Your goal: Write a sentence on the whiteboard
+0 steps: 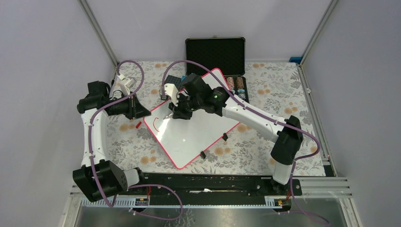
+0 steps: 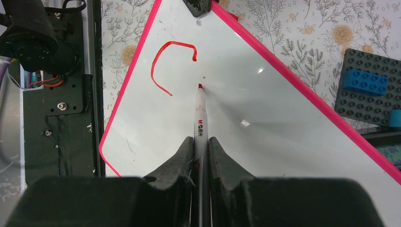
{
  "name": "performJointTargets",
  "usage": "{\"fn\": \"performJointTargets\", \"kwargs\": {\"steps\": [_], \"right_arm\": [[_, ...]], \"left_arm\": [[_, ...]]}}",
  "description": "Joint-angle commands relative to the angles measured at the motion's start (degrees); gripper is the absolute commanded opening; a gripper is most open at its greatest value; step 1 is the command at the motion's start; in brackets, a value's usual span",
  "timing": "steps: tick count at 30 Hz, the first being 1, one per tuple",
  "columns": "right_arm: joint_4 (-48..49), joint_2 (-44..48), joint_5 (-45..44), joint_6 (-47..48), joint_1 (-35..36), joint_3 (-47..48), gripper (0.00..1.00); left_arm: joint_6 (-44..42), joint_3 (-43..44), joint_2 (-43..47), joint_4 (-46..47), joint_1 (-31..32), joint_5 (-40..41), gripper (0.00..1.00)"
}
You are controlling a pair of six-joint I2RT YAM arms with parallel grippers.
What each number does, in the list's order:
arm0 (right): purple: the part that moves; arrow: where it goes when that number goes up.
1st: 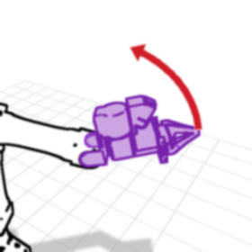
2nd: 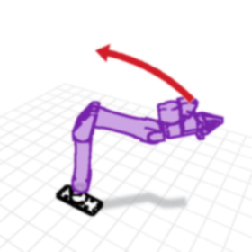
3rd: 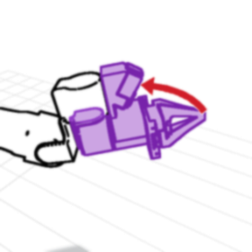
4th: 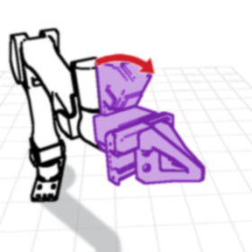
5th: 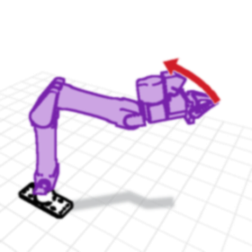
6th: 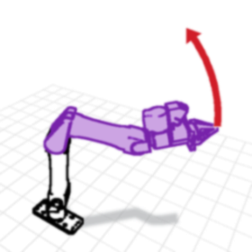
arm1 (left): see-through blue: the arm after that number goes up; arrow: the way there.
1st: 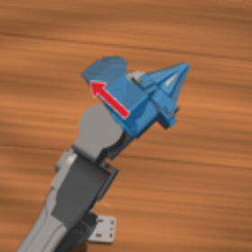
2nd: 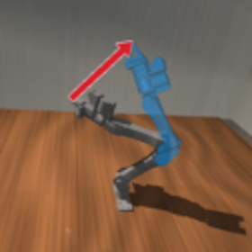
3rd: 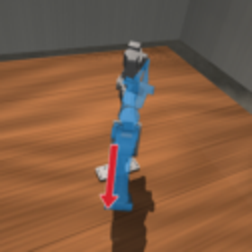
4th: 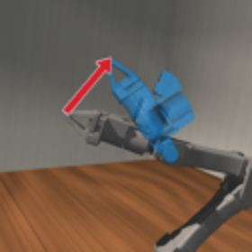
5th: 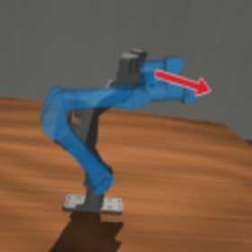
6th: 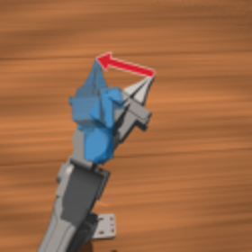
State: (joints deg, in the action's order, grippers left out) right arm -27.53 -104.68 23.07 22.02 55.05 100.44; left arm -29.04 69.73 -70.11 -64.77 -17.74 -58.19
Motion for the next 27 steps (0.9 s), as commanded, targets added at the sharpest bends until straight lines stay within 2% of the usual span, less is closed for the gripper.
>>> {"fn": "performJointTargets", "kwargs": {"steps": [1,27], "right_arm": [[1.2,-0.7,-0.4,-0.6,0.3,2.4,0.0],[0.7,2.6,-0.3,1.9,1.5,-4.7,0.0]], "left_arm": [[-1.3,-0.7,1.0,-0.3,0.1,-0.5,0.0],[-1.4,-0.7,0.8,-0.2,0.1,-0.5,0.0]]}}
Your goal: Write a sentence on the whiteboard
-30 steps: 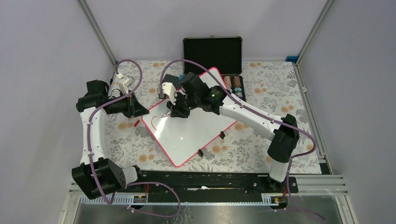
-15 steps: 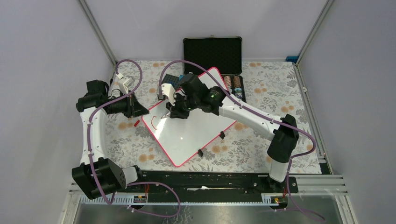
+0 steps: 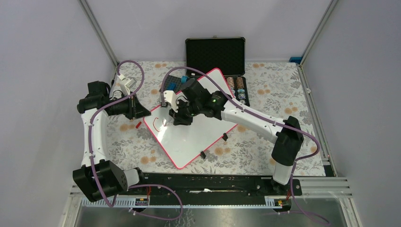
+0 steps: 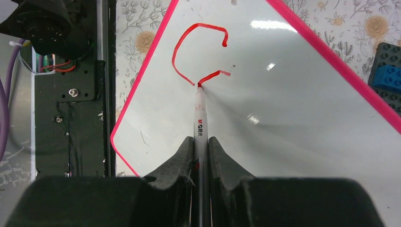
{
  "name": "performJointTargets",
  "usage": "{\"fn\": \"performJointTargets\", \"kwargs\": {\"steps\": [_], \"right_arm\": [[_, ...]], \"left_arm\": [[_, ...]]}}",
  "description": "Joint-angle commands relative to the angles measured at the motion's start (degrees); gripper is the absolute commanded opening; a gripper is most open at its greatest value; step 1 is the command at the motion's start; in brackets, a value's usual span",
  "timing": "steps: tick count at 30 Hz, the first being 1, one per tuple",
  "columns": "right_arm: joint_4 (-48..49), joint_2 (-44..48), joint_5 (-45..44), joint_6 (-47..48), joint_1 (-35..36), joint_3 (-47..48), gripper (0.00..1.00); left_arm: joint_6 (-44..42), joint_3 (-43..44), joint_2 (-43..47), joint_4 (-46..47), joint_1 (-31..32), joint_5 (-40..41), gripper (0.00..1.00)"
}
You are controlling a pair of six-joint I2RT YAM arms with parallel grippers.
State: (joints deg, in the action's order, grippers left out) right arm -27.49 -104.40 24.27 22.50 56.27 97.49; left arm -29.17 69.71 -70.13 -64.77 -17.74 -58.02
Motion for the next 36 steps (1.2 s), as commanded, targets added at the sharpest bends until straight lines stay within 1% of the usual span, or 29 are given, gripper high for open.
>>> {"fn": "performJointTargets", "kwargs": {"steps": [1,7,12,25,36], "right_arm": [[0.6,2.6,-1.8,1.5,0.3,-2.0,0.0],[0.4,4.1,-3.5,2.4,-0.4,-3.3,0.0],[-0.1,4.1,-4.0,2.5,-1.9,-2.6,0.0],[0.1,0.6,-5.2,0.9,-2.3,3.6,0.0],[-0.8,-1.1,-3.5,0.8,-1.5,4.6,0.0]], "left_arm": [[-1.3,-0.7,0.8,-0.2,0.2,-0.7,0.0],[-1.2,-0.7,0.7,-0.3,0.2,-0.8,0.0],[-1.3,-0.7,0.7,-0.2,0.2,-0.9,0.0],[-1.3,-0.7,0.7,-0.2,0.2,-0.9,0.0],[-1.3,-1.0,1.0,-0.2,0.1,-0.8,0.0]]}}
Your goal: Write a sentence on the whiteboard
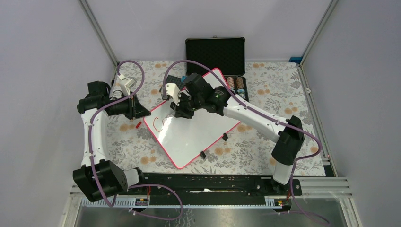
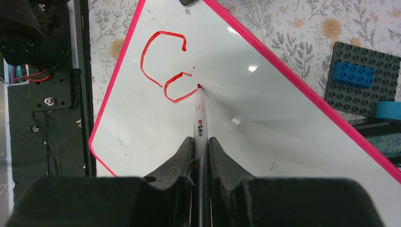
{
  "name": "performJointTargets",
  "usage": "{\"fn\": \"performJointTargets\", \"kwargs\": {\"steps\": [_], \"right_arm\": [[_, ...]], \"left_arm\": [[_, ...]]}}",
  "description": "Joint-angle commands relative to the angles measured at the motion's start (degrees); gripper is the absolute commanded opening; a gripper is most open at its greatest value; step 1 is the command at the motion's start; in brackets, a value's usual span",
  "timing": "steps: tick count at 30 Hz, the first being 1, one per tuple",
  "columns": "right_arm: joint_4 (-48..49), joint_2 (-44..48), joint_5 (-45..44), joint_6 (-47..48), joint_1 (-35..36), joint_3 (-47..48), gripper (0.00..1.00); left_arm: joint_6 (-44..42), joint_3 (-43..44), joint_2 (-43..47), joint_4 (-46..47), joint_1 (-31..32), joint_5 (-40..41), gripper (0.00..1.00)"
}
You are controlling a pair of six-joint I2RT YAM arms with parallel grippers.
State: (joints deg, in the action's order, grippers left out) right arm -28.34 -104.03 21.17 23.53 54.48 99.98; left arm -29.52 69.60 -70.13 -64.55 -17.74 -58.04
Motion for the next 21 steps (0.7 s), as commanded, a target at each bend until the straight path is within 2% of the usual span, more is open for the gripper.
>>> {"fn": "performJointTargets", "kwargs": {"steps": [1,13,17,19,21], "right_arm": [[0.1,-1.5,-0.4,-0.2,0.5,2.3,0.0],[-1.6,-1.0,1.5,0.0,2.5,2.7,0.0],[-2.5,1.5,4.7,-0.8,2.2,2.4,0.0],[-3.3,3.0,6.7,-1.1,1.2,2.5,0.0],[-3.9,4.4,9.1,-1.8,-0.2,2.6,0.0]], "left_arm": [[-1.0,-1.0,1.0,-0.5,0.2,-0.7,0.0],[-1.0,-0.9,1.0,-0.5,0.2,-0.5,0.01],[-0.5,-0.3,1.1,-0.4,0.2,-0.1,0.17],[-0.1,0.0,1.4,-0.4,0.2,0.0,0.32],[0.1,0.2,1.6,-0.4,0.1,-0.4,0.4]]}}
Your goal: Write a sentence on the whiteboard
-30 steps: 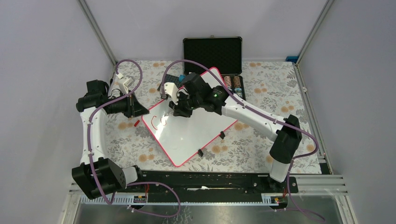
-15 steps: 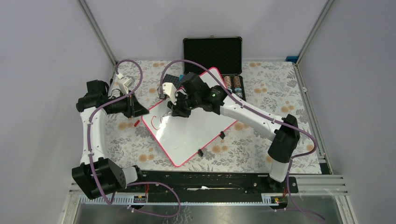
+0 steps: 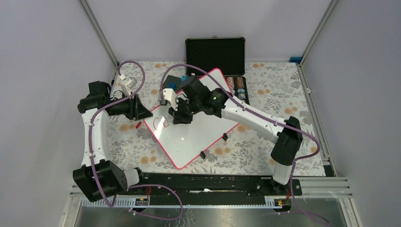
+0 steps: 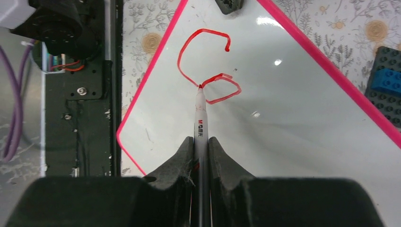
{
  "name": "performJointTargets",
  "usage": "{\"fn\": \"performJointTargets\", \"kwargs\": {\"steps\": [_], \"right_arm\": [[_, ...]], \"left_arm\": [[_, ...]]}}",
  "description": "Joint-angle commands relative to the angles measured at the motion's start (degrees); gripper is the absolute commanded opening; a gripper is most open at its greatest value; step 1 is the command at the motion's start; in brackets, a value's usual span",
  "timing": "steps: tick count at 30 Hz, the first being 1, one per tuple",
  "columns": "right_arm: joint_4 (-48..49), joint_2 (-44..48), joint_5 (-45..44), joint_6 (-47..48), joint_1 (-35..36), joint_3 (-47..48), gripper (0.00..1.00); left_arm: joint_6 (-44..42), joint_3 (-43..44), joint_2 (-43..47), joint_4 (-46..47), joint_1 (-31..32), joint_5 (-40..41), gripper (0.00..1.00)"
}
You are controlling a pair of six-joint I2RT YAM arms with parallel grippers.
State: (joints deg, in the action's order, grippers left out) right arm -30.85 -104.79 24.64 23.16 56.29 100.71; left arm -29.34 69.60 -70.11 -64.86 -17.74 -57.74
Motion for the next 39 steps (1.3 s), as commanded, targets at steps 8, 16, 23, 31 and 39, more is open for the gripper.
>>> {"fn": "performJointTargets", "kwargs": {"steps": [8,16,23,31,39], "right_arm": [[-3.0,9.0,10.0,-1.9,-7.2,-2.1,0.0],[-3.0,10.3,14.2,-1.6,-11.2,-4.6,0.0],[-2.9,9.7,17.5,-0.1,-12.0,-5.2,0.0],[-3.1,7.9,20.5,0.2,-13.3,-2.1,0.0],[-6.0,6.4,26.2,-1.0,-15.8,1.7,0.0]], "left_arm": [[-0.2,-0.1,2.7,-0.5,-0.1,-0.8,0.52],[0.2,-0.3,2.1,-0.5,-0.2,0.5,0.44],[-0.1,-0.4,1.5,-0.6,-0.3,0.3,0.26],[-0.4,-0.3,1.0,-0.6,-0.3,0.1,0.12],[-0.6,-0.8,1.1,-0.6,-0.2,0.0,0.05]]}}
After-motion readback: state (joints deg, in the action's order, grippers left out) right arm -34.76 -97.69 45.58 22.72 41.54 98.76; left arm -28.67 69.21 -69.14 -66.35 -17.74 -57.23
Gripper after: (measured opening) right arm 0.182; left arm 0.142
